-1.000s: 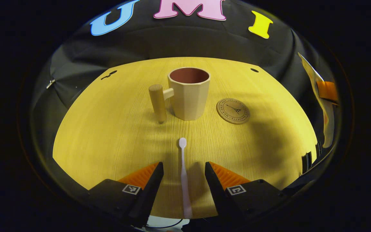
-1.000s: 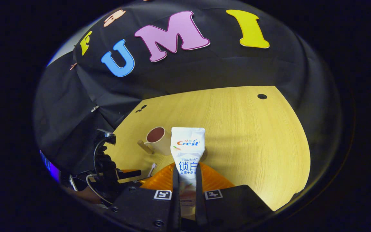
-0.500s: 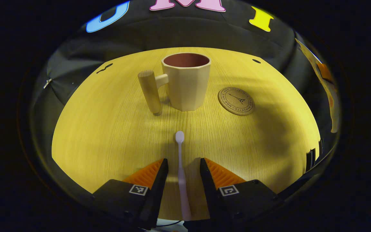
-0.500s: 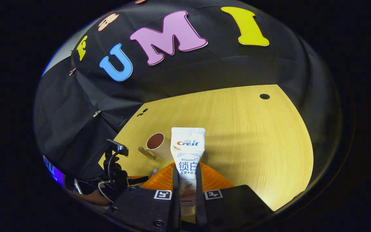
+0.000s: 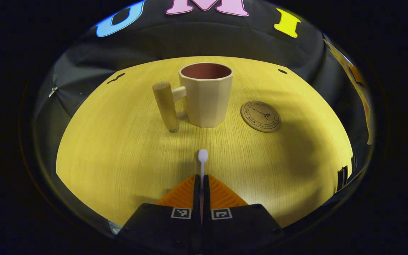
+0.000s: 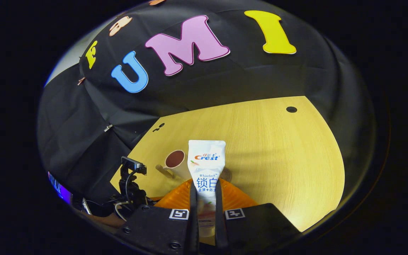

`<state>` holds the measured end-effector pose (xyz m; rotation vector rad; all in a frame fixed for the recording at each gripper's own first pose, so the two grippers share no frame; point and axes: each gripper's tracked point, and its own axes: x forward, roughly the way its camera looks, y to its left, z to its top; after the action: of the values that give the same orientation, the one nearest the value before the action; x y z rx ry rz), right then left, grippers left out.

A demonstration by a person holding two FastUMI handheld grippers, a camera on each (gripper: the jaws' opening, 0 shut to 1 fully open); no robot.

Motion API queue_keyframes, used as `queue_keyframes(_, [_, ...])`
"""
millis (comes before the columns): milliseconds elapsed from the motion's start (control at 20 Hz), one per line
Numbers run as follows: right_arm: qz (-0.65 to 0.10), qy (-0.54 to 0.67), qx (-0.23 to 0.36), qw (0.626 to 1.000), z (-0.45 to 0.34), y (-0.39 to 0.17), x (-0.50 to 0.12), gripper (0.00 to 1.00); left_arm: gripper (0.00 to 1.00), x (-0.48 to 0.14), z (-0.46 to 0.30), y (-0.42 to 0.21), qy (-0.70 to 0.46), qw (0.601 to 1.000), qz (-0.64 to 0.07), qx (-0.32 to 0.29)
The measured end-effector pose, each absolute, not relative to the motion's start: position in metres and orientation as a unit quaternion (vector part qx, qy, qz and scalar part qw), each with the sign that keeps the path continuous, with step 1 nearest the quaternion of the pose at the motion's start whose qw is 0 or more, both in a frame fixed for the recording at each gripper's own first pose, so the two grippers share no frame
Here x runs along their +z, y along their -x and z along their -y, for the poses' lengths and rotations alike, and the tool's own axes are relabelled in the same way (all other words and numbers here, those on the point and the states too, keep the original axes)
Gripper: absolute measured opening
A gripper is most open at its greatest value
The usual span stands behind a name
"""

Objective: Put the toothbrush and toothpaste on the desktop into the cup, then pick up the cup and place it on the coaster on the desktop.

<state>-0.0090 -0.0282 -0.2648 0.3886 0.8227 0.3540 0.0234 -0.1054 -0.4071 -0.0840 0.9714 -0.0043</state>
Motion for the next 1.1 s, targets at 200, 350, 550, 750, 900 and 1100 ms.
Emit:
queue_keyframes(200, [-0.378, -0.190, 0.167, 0.890, 0.021, 0.006, -0.254, 0.22, 0.06, -0.398, 0.103, -0.022, 0.067, 0.881, -0.468, -0.031])
queue_keyframes(350, [-0.367, -0.197, 0.163, 0.895, 0.012, 0.002, -0.247, 0.22, 0.06, -0.365, 0.096, -0.026, 0.070, 0.902, -0.424, -0.047])
queue_keyframes(550, [-0.347, -0.204, 0.156, 0.902, -0.001, -0.006, -0.234, 0.22, 0.06, -0.320, 0.093, -0.025, 0.084, 0.918, -0.381, -0.074])
queue_keyframes(750, [-0.320, -0.217, 0.164, 0.907, -0.024, -0.027, -0.218, 0.22, 0.06, -0.275, 0.084, -0.023, 0.095, 0.932, -0.340, -0.083])
queue_keyframes(900, [-0.283, -0.227, 0.188, 0.913, -0.053, -0.055, -0.202, 0.22, 0.06, -0.243, 0.073, -0.021, 0.098, 0.941, -0.313, -0.088])
queue_keyframes(1100, [-0.249, -0.247, 0.222, 0.910, -0.095, -0.093, -0.203, 0.22, 0.06, -0.209, 0.056, -0.014, 0.101, 0.949, -0.289, -0.079])
